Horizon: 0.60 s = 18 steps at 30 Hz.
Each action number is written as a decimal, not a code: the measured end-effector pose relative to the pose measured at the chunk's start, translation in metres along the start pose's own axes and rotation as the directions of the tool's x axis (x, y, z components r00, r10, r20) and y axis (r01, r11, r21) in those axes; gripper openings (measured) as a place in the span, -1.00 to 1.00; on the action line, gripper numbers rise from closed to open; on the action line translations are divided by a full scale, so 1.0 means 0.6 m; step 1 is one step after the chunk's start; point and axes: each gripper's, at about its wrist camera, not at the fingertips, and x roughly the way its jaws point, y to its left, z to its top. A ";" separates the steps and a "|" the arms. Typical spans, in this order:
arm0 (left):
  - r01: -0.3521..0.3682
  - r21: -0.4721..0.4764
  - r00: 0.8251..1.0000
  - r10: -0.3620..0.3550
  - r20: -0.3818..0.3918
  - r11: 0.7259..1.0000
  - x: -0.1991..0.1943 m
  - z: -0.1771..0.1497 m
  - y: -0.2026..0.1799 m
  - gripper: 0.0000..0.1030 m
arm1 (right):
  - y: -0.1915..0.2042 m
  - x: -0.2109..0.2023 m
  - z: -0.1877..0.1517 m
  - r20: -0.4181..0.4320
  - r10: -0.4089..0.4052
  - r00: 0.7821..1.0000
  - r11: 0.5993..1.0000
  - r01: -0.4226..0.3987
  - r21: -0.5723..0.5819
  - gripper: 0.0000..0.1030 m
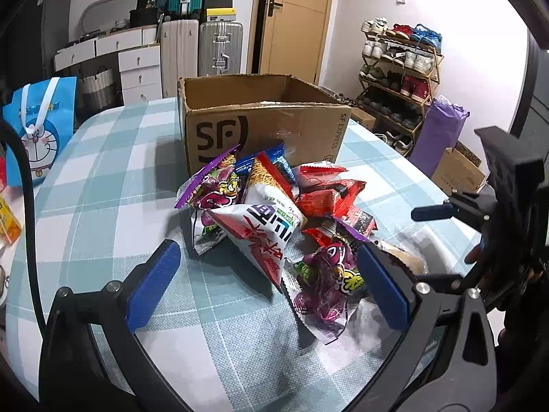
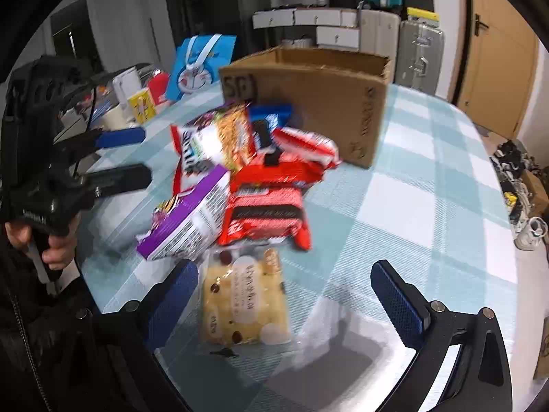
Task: Organize snacks
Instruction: 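Move both tools back to the snack pile, then grasp the cream cracker packet with the right tool while the left grasps the purple bag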
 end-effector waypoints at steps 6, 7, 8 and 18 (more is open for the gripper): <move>-0.006 0.004 1.000 0.006 -0.005 1.000 0.007 0.001 -0.001 0.98 | 0.019 0.024 -0.007 -0.065 0.010 0.998 0.999 -0.013 -0.041 0.99; -0.008 0.005 1.000 0.008 -0.007 1.000 0.008 0.001 -0.002 0.98 | 0.022 0.026 -0.008 -0.068 0.017 0.998 0.999 -0.020 -0.047 0.99; -0.010 0.007 1.000 0.010 -0.010 1.000 0.010 0.000 -0.002 0.98 | 0.024 0.028 -0.009 -0.073 0.017 0.997 0.998 -0.021 -0.053 0.99; -0.012 0.007 1.000 0.012 -0.020 1.000 0.022 -0.007 -0.003 0.98 | 0.034 0.044 -0.021 -0.110 -0.031 0.993 0.995 0.020 -0.098 0.86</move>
